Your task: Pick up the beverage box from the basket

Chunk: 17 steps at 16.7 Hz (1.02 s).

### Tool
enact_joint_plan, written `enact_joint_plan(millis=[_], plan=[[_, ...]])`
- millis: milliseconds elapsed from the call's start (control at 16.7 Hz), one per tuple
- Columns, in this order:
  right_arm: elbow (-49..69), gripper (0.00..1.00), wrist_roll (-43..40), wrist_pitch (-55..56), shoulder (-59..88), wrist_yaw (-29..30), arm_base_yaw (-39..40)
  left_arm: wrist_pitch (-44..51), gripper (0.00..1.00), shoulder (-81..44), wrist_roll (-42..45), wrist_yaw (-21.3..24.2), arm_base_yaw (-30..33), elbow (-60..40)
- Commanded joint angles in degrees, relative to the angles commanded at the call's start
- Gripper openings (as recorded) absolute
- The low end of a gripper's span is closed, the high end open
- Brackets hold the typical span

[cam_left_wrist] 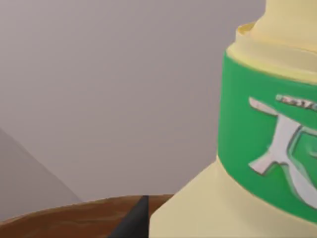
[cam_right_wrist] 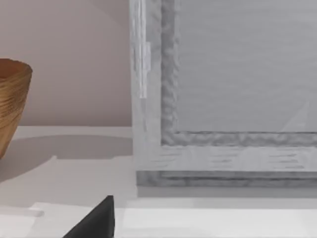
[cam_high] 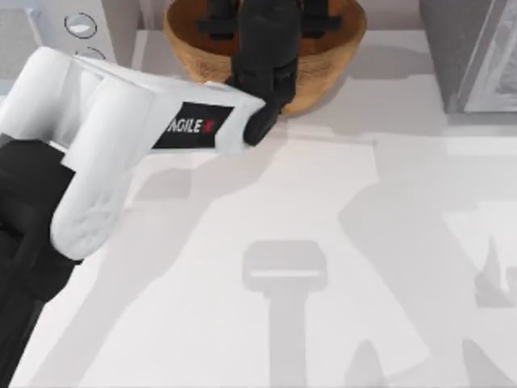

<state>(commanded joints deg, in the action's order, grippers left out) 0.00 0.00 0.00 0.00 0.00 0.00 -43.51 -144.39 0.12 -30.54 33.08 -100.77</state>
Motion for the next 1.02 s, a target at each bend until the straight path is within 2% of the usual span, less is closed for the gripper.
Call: enact_joint_plan(millis=[660, 1020], plan=[[0.0, 1.0, 0.0, 0.0, 0.0, 0.0, 0.0, 0.94, 0.0, 1.07, 0.01, 0.02, 0.53, -0.27], [0.0, 1.0, 0.0, 0.0, 0.0, 0.0, 0.0, 11.51, 0.0, 4.9, 0.03, -0.04, 0.58, -6.65]])
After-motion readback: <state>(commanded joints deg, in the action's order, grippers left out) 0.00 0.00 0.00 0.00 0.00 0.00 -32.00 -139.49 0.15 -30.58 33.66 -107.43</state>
